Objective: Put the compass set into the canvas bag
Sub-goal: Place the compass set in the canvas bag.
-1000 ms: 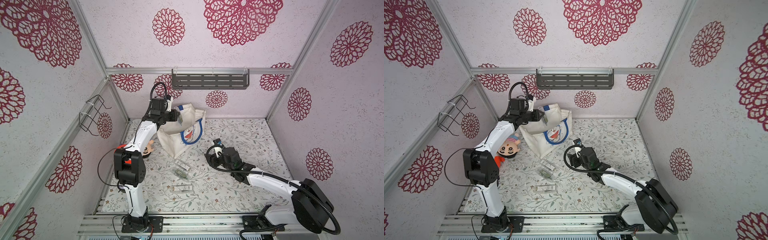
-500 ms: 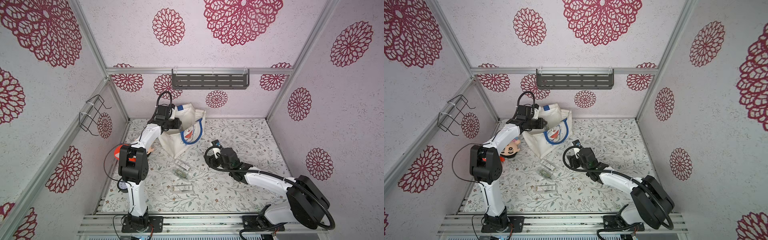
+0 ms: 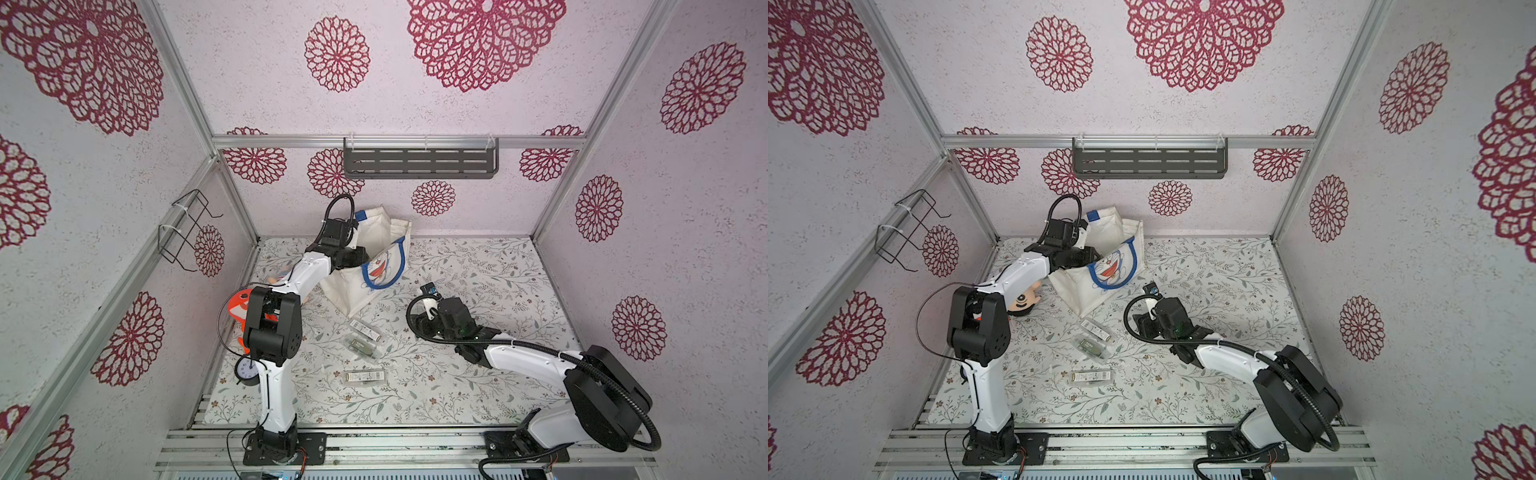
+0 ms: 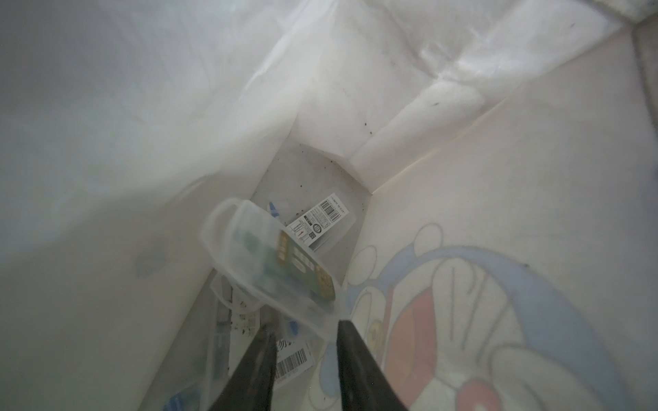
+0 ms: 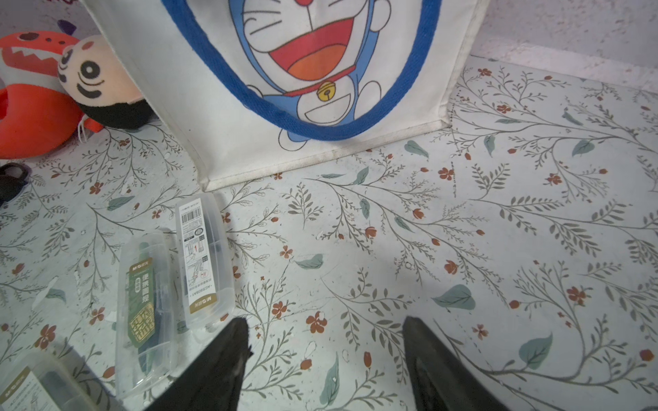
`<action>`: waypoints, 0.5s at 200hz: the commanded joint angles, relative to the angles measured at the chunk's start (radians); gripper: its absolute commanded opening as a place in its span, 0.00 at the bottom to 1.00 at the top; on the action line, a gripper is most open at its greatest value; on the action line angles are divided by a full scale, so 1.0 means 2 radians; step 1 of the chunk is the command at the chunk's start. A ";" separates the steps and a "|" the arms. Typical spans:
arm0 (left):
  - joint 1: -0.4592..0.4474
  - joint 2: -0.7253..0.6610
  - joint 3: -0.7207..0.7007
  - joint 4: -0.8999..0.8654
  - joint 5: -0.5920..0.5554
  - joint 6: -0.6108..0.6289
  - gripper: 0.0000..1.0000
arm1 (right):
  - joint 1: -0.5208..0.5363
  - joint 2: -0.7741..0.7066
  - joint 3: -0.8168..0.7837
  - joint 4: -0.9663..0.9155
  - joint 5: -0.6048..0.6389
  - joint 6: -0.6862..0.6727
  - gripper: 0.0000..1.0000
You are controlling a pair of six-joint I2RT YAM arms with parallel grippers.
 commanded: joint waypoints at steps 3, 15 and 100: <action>-0.003 -0.012 -0.011 0.002 -0.005 0.009 0.38 | 0.014 0.008 0.004 0.004 0.007 0.004 0.72; -0.003 -0.018 -0.013 0.001 -0.003 0.007 0.42 | 0.021 0.012 0.008 -0.004 0.012 0.000 0.73; -0.003 -0.136 -0.053 -0.001 0.003 -0.007 0.63 | 0.078 0.065 0.041 -0.041 0.001 0.008 0.74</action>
